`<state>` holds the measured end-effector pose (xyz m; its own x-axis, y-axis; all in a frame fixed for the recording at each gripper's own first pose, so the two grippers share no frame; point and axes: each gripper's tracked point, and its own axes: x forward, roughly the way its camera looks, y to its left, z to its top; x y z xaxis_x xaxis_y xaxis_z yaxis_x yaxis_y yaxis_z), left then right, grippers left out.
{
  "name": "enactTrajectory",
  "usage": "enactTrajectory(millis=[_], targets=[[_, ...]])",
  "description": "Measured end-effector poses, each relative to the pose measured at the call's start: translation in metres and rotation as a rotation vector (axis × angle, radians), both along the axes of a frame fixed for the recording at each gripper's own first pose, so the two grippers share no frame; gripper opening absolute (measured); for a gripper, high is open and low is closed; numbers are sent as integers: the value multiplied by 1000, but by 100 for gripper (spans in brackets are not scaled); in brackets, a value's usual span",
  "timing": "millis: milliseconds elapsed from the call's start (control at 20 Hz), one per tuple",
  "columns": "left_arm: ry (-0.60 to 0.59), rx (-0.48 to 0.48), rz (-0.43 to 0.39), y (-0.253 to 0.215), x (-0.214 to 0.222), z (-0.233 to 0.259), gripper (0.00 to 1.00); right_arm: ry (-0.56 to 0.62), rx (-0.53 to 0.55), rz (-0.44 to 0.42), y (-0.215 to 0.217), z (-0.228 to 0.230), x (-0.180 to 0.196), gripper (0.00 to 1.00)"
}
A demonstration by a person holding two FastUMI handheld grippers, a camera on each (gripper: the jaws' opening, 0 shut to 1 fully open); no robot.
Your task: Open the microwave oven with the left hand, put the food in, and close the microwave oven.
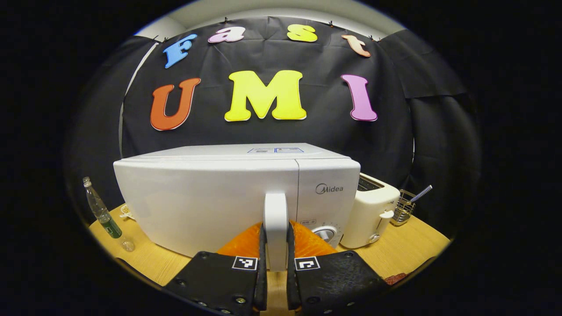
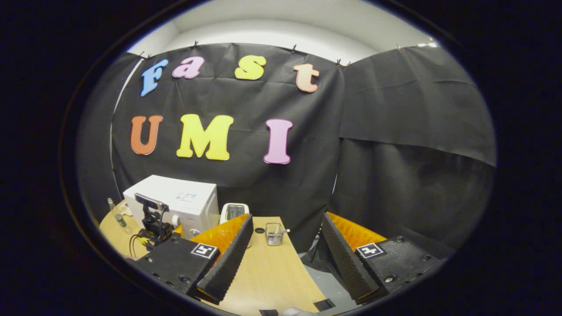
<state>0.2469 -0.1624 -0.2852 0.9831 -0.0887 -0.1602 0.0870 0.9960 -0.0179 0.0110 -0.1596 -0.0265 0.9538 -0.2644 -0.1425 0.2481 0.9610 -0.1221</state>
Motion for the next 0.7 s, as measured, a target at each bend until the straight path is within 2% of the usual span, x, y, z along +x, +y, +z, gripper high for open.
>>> enactTrajectory(millis=[50, 100, 150, 250, 300, 350, 400, 450, 550, 600, 650, 700], targets=[[15, 2, -8, 0, -1, -3, 16, 1, 0, 3, 2, -1, 1, 92], [24, 0, -13, 0, -3, -5, 17, 1, 3, 8, 5, 0, 1, 100], [31, -1, -20, 1, -3, -3, 17, -2, 5, 10, 6, 1, 1, 92], [47, -28, -26, 0, -6, -3, 16, -11, 11, 16, 9, 4, 0, 92], [54, -31, -30, 1, -8, -4, 16, -10, 12, 22, 12, 5, 0, 100], [76, -33, -33, 1, -15, -6, 16, -13, 12, 27, 14, 4, -1, 100], [62, -32, -29, 3, -26, -3, 16, -16, 11, 29, 16, 5, 0, 92], [51, -6, -42, 8, -41, -4, 16, -19, 10, 38, 19, 4, 0, 100], [31, 26, -64, 18, -72, -6, 17, -19, 9, 60, 28, 2, 2, 100], [45, 37, -73, 25, -85, -8, 17, -15, 12, 75, 34, 0, 2, 92], [72, 16, -75, 34, -101, -10, 16, -15, 18, 90, 40, -3, 4, 100], [92, 0, -77, 42, -116, -10, 16, -13, 32, 107, 47, -5, 5, 100]])
